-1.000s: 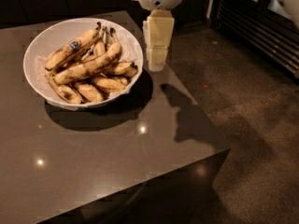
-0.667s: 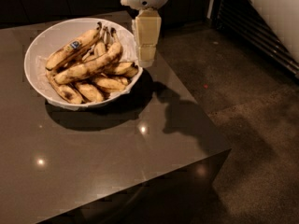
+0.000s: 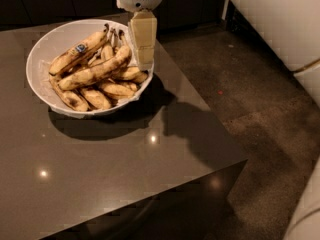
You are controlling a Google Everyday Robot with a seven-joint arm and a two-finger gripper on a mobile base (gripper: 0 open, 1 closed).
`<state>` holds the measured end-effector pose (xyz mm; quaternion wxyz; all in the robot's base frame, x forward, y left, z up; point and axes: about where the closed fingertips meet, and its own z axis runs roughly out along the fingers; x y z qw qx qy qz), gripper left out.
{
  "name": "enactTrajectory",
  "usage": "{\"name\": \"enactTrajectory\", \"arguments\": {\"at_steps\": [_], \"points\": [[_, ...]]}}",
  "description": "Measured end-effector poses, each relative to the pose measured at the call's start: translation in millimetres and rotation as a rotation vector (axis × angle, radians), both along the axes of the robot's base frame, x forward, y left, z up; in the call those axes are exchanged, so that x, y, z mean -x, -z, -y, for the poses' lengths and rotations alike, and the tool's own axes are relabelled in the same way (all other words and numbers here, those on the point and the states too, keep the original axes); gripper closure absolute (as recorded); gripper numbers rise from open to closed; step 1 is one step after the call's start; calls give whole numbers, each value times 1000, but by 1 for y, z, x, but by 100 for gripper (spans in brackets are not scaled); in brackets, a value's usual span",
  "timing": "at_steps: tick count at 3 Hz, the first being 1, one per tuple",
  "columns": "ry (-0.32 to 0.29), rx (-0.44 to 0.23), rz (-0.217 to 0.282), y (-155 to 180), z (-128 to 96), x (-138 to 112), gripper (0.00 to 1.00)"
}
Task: Pick banana from white bowl
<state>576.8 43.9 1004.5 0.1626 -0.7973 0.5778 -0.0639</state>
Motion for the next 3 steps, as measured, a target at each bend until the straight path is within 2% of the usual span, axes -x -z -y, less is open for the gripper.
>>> {"name": "enactTrajectory", "arguments": {"at_steps": [1, 2, 3], "points": [[-20, 39, 2, 8, -11, -4, 19], [-48, 110, 8, 22, -20, -5, 26], [-81, 207, 38, 34, -31, -3, 33]]}}
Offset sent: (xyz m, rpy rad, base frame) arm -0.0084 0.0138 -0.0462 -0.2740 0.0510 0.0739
